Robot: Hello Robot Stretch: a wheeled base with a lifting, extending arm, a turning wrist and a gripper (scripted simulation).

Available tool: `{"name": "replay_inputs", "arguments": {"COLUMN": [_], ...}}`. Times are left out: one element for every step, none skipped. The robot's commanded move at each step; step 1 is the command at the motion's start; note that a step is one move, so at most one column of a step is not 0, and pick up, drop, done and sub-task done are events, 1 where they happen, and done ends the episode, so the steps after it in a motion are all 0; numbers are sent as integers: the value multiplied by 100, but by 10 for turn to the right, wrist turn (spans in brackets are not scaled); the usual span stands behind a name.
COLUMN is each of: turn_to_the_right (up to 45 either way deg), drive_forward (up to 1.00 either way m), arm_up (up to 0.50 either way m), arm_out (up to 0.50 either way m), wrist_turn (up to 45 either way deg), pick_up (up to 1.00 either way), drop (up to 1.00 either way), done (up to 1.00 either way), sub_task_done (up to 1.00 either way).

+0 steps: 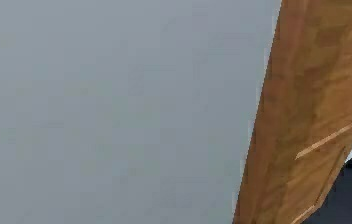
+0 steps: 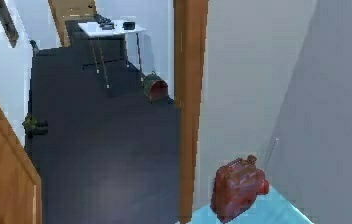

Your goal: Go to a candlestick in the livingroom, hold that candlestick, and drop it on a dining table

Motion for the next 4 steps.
{"name": "replay_inputs", "arguments": {"turn_to_the_right": [450, 450, 450, 120], "drive_forward": [0, 0, 0, 0], "arm_up": [0, 0, 0, 0], "arm_out": [0, 0, 0, 0], "wrist_turn": [0, 0, 0, 0], "pick_up": [0, 0, 0, 0], "drop": [0, 0, 0, 0], "done": [0, 0, 0, 0], "sub_task_done": [0, 0, 0, 0]}}
